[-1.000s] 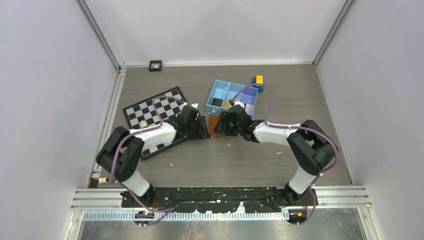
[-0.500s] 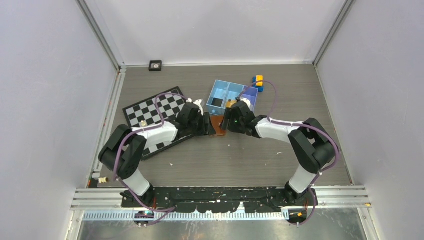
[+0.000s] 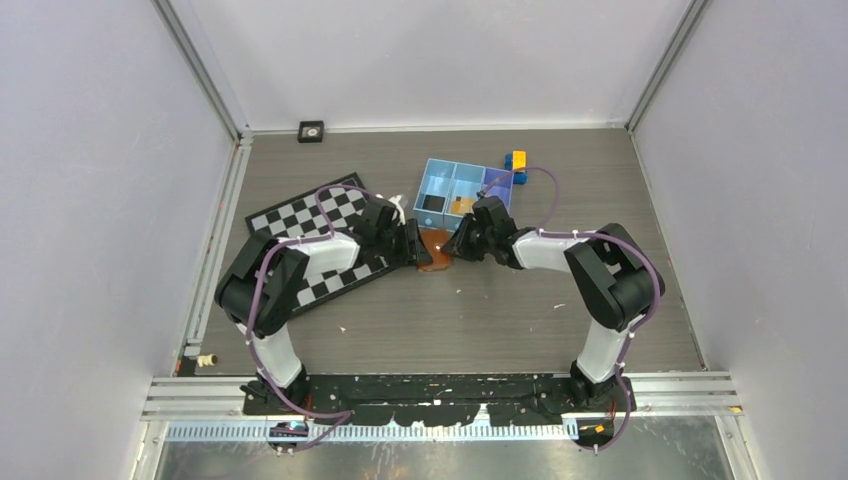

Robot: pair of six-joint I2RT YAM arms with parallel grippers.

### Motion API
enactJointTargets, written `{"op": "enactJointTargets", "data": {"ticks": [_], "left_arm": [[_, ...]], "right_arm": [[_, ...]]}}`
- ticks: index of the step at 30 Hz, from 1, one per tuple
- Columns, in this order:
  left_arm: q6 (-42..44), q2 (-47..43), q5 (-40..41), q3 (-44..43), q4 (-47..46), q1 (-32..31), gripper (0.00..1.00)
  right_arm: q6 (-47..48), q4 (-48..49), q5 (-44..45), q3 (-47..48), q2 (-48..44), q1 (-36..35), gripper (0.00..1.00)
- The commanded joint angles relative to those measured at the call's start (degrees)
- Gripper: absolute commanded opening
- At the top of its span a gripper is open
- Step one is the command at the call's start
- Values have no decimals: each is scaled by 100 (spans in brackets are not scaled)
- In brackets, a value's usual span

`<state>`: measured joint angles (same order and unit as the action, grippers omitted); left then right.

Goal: Take the credit cards out of the card holder
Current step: Pick up the card holder from the center of the board, then open the card holder.

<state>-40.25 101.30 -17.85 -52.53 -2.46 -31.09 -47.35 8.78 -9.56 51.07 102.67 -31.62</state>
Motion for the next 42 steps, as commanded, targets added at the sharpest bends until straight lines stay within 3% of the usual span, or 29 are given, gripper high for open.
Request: {"op": "enactJointTargets", "data": {"ticks": [1, 4, 9, 15, 26, 35, 39, 42], "left_arm": [[-53, -93, -235, 60, -115, 7, 50], [-73, -707, -131, 359, -248, 7, 50], [-114, -1578, 276, 846, -400, 23, 53], [-388, -2090, 147, 1333, -1015, 162, 55], [-961, -2079, -863, 1807, -2440, 353, 69], [-1078, -2316, -1240, 1966, -3027, 376, 71], [-1261, -2138, -1549, 1955, -3441, 376, 62], [-1306, -2085, -1575, 2018, -3680, 376, 31]], "right_arm": [[-50, 75, -131, -91, -160, -40, 10], [54, -7, 183, -245, -577, -44, 1], [79, 198, 424, -650, -1358, -15, 1], [79, 412, 217, -868, -1804, 48, 1], [-155, 924, -236, -1261, -2520, 224, 1], [-293, 1691, -1010, -1464, -2808, 226, 0], [-464, 2164, -1398, -1474, -2578, 198, 0], [-445, 2093, -1365, -1448, -2491, 174, 0]]}}
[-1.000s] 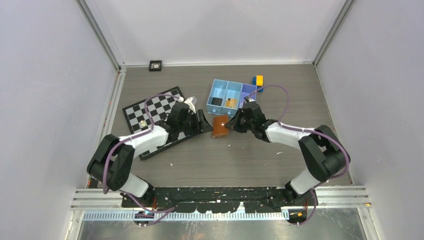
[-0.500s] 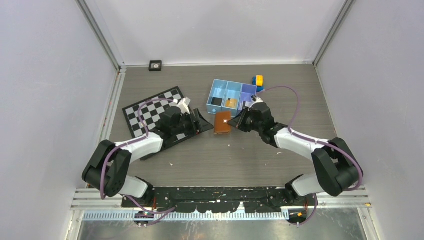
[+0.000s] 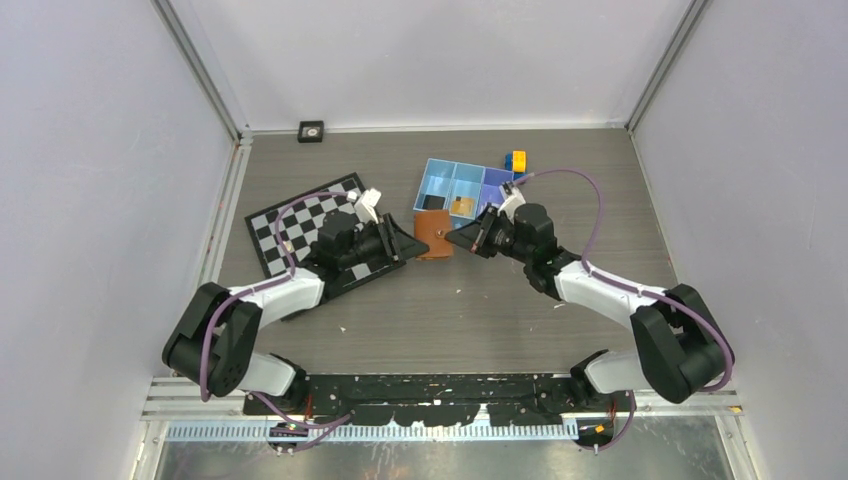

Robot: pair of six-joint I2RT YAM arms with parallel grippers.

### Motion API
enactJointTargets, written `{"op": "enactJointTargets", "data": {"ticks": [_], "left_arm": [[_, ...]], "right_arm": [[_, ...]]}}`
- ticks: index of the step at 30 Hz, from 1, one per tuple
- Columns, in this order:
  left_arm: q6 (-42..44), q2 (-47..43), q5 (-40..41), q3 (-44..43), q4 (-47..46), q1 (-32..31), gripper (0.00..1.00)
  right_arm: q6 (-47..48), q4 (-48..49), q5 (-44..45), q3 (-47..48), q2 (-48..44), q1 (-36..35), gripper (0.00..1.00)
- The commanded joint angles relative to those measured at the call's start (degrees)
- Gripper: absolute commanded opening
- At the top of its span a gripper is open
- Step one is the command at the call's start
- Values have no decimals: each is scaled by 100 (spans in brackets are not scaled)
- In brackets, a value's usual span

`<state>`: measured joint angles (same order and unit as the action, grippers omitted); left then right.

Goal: Take the credit cards out of the card holder
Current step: Open the card holder.

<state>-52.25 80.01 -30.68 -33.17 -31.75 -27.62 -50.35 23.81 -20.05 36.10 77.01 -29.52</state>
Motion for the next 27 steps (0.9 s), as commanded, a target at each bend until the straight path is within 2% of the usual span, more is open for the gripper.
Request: {"op": "enactJointTargets", "data": {"ticks": [1, 4, 5, 7, 8, 11, 12, 15, 20, 25, 27], "left_arm": [[-91, 35, -253, 103, -758, 28, 23], [-18, -11, -104, 167, -754, 28, 7], [17, -20, -79, 157, -711, 28, 3], [139, -43, -7, 79, -464, 28, 0], [217, -51, 60, 36, -251, 22, 0], [468, -97, 428, -34, 241, -86, 0], [553, -113, 563, -60, 369, -150, 0], [728, -63, 819, -141, 600, -329, 0], [741, -12, 724, -192, 523, -400, 0], [792, -192, 929, -135, 650, -411, 0], [819, -359, 1100, -72, 687, -411, 0]], "right_arm": [[-117, 526, -257, 62, 83, -36, 0], [-8, 211, -42, 125, 110, -42, 3], [55, 43, 41, 176, 118, -44, 12], [257, -485, 400, 323, 94, -113, 43], [387, -751, 584, 398, 64, -168, 54], [660, -1001, 904, 475, -44, -366, 73], [725, -1043, 1005, 484, -80, -430, 76], [1032, -1412, 1512, 637, -113, -712, 78], [1141, -1880, 2303, 945, 198, -971, 78], [1121, -2225, 2629, 1174, 489, -969, 60], [1126, -2544, 2863, 1310, 589, -972, 58]]}}
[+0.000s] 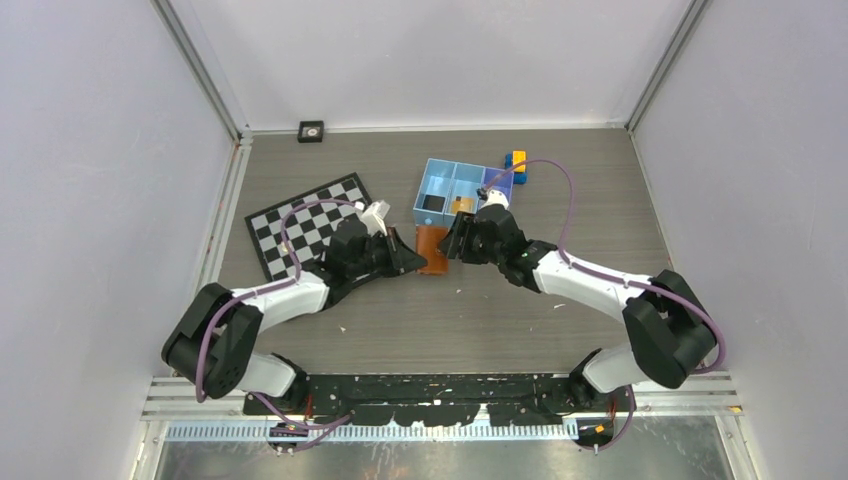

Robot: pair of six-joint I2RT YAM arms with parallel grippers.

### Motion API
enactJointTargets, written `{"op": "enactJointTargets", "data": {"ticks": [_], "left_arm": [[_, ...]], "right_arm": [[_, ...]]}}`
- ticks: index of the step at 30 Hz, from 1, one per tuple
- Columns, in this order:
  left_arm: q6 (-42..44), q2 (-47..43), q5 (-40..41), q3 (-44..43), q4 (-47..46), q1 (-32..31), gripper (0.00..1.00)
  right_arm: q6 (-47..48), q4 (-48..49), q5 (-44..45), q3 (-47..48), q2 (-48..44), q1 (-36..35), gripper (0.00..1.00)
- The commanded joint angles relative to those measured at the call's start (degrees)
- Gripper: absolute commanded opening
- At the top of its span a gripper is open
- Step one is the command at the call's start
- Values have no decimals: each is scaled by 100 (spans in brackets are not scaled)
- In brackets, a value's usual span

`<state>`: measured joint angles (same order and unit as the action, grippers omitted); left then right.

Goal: Take the credit cards out of the card holder
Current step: Open the card holder.

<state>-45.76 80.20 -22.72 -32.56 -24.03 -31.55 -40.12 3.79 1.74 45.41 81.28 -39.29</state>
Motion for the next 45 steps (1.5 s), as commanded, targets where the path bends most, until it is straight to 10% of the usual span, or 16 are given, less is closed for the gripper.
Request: {"op": "enactJointTargets", "data": {"ticks": [1, 9, 21, 31, 45], "left_arm": [[184, -462, 361, -91, -84, -18, 0], [366, -962, 773, 33, 183, -18, 0], [128, -58, -102, -268, -268, -35, 0], [128, -117, -153, -234, -365, -44, 0], [376, -1328, 1217, 161, 311, -35, 0]], "right_arm": [[100, -697, 798, 426, 202, 5, 57], [156, -1098, 1241, 602, 255, 9, 53], [278, 399, -92, -38, -211, -13, 82], [296, -492, 248, 619, 557, -114, 83], [463, -1825, 1600, 1315, 1167, -113, 52]]}}
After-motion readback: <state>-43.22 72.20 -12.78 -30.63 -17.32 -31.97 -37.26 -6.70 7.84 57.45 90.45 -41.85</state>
